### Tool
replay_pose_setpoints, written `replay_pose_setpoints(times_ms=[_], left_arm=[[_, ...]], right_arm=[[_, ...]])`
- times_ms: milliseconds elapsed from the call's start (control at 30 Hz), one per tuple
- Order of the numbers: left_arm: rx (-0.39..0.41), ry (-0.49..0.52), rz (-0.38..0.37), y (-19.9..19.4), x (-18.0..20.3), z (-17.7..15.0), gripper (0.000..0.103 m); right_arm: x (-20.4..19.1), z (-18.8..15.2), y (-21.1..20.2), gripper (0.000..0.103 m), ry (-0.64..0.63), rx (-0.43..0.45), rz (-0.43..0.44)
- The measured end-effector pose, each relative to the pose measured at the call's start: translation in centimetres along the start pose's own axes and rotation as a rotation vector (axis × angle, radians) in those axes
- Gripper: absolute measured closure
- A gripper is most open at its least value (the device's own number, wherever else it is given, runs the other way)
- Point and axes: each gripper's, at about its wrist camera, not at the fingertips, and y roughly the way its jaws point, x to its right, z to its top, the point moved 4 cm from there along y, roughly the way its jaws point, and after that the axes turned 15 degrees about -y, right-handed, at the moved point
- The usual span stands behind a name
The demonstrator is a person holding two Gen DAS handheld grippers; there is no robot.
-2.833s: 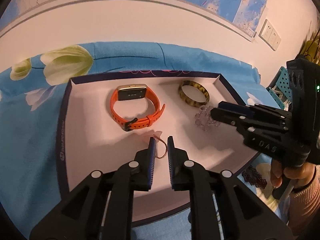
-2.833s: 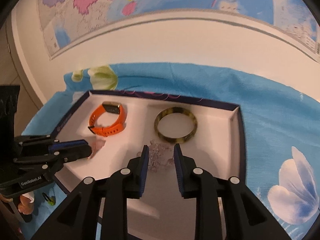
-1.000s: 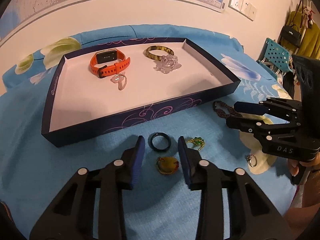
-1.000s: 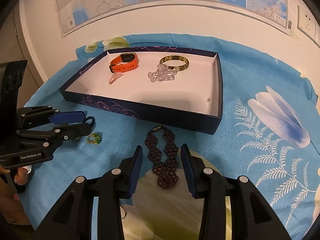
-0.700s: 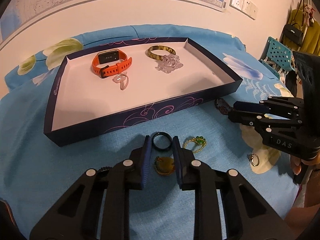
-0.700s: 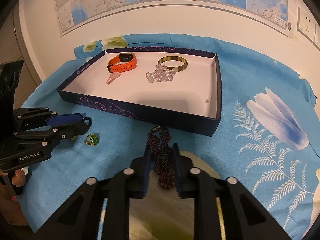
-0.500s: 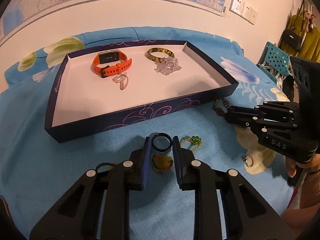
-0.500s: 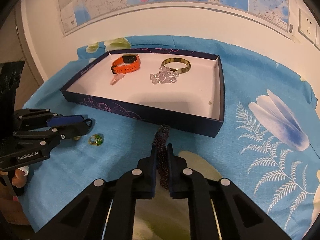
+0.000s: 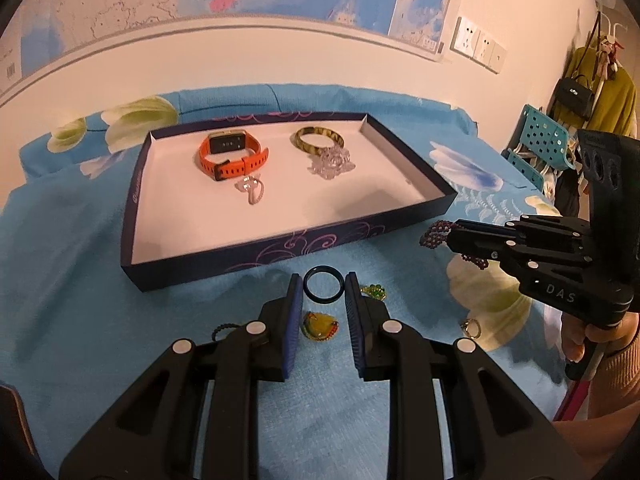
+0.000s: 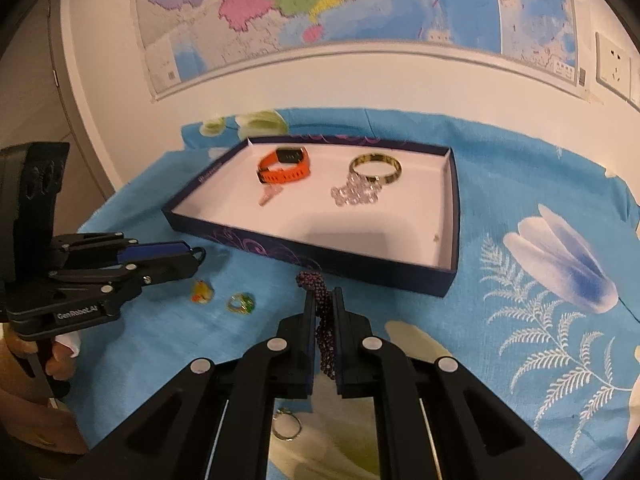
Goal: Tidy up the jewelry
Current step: 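Carry the black ring into the lid and open the left tool while the right releases the necklace there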
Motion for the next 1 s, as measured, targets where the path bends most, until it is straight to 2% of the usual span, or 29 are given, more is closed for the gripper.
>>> replay_pose_setpoints(times_ms=[400,1000], left_arm=[[0.042,-0.020,-0.008,-1.0,-0.3,1.4,0.081],[0.079,-0.029,0.009,-0.4,-0.7,4.0,0.081]], right_arm=[[0.2,2.4,-1.2,0.097,-0.008,0.066,0.010],[1.7,5.4,0.5,0.097,-0.018,0.095,0.010]])
